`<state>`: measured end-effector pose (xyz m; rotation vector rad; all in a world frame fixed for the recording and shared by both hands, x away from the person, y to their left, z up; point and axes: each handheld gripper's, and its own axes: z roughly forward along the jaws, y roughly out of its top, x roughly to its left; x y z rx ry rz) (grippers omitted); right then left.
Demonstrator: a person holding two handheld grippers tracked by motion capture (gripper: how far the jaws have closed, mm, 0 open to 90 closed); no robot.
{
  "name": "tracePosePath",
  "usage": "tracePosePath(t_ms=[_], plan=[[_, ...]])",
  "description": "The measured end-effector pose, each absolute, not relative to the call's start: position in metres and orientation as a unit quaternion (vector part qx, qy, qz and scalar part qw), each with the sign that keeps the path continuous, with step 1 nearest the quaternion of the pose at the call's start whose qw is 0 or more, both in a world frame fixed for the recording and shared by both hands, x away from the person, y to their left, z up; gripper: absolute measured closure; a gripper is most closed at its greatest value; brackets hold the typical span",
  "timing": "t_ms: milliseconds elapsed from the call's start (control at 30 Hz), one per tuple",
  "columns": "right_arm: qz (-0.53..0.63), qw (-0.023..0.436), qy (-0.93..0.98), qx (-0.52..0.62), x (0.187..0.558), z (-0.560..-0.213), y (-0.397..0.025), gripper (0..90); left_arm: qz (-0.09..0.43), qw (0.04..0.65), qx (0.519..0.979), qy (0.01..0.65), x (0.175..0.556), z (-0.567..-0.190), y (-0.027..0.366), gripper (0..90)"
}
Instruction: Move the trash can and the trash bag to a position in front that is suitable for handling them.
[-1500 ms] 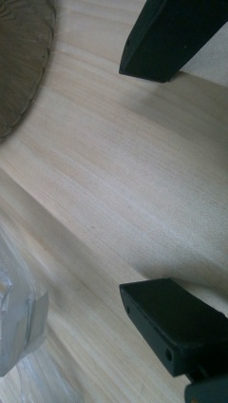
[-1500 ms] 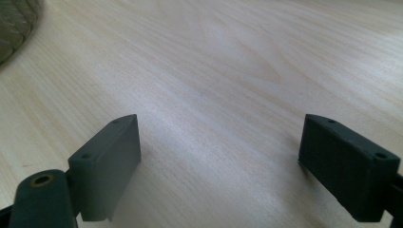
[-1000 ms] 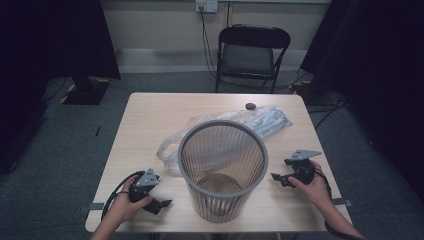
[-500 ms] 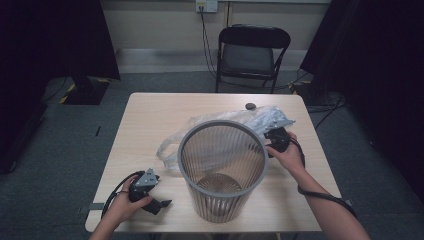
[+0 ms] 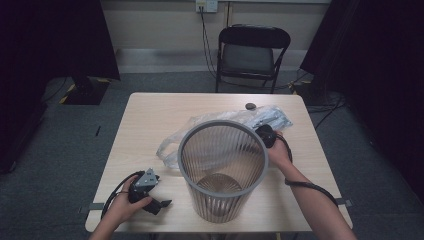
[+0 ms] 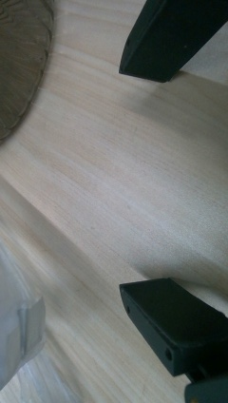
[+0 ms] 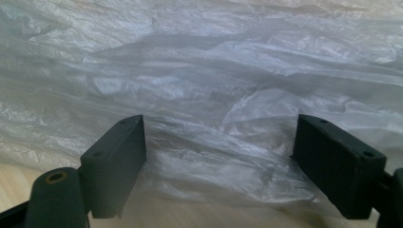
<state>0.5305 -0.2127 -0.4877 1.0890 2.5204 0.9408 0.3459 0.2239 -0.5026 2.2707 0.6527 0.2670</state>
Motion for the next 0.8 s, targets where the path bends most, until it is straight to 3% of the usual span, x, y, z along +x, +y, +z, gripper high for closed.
tracePosePath(t_ms=[333,800], plan=[[0.314,0.109,0.860,0.389,0.508,-0.485,-0.237,17.3,0.105,0.373,0.885,0.257,0.345,-0.503,0.224,0.0],[0.317,0.079,0.873,0.362,0.419,-0.470,-0.260,17.7,0.107,0.372,0.885,0.260,0.345,-0.503,0.224,0.0]])
